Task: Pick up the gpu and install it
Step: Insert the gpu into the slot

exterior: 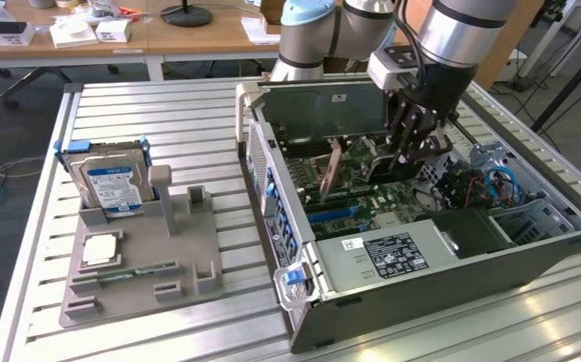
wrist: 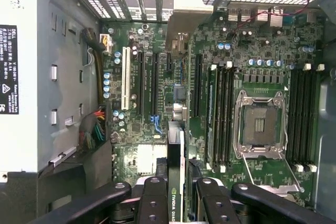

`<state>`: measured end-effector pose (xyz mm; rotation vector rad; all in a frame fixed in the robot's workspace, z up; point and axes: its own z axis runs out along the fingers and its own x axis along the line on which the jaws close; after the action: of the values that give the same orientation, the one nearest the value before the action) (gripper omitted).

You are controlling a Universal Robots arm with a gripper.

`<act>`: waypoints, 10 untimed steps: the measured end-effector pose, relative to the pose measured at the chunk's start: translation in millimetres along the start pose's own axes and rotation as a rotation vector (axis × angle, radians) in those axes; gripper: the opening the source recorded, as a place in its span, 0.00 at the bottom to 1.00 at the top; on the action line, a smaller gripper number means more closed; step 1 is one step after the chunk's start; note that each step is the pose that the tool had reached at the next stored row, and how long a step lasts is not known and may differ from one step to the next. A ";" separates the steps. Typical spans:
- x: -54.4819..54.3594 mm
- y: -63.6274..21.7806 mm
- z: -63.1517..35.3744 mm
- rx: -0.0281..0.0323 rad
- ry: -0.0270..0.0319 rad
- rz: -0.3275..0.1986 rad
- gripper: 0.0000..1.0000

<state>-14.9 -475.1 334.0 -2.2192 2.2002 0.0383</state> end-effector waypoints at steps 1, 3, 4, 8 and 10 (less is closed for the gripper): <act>0.0 0.0 1.1 0.0000 0.0002 0.000 0.26; 0.1 0.0 3.6 -0.0001 0.0001 0.000 0.26; 0.2 0.0 5.0 -0.0001 0.0001 0.000 0.26; 0.3 0.1 9.6 -0.0001 0.0001 0.000 0.26; 0.3 0.1 11.5 0.0000 0.0000 0.000 0.26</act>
<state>-15.1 -475.1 322.5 -2.2192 2.2003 0.0383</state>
